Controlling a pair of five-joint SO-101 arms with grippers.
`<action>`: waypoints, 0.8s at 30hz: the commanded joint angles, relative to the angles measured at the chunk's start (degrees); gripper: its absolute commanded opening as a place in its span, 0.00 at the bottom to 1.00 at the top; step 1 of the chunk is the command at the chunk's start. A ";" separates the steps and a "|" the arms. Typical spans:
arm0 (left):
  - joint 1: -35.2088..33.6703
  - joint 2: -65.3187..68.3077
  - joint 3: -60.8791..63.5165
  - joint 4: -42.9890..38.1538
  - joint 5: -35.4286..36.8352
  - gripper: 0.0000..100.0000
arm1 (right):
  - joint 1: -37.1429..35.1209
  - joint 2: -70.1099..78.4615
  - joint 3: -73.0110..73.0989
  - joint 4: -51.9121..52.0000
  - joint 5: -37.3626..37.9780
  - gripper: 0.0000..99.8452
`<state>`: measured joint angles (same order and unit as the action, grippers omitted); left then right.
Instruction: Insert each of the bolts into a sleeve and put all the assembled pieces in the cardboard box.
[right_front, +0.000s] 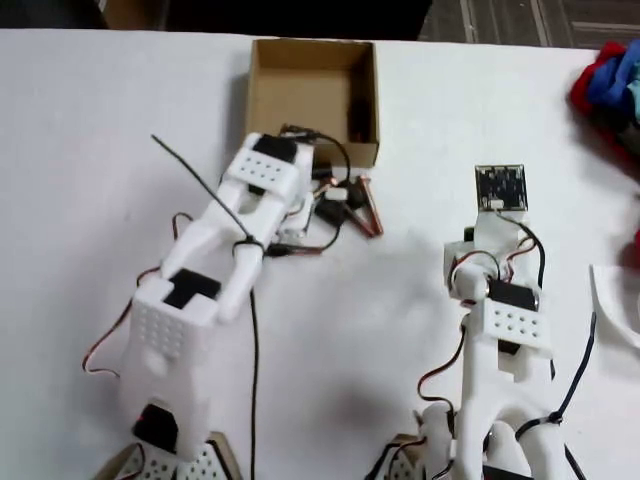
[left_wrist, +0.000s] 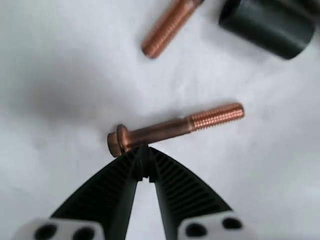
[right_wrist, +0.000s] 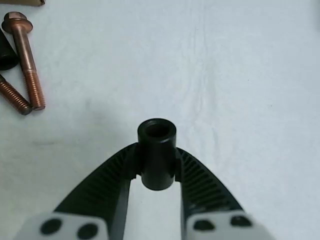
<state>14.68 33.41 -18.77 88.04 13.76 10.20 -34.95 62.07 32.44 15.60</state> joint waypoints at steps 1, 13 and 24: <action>-0.70 -0.18 -3.82 0.53 6.15 0.09 | 0.40 -2.95 -2.64 -1.10 -0.26 0.02; 1.85 -0.09 -5.32 8.53 17.32 0.21 | 0.40 -2.95 -2.64 -1.10 -0.26 0.02; 0.70 0.09 -6.02 7.12 34.02 0.21 | 0.40 -2.95 -2.64 -1.10 -0.26 0.02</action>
<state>15.56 33.85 -22.64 95.34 46.55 10.20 -34.95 62.07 32.44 15.60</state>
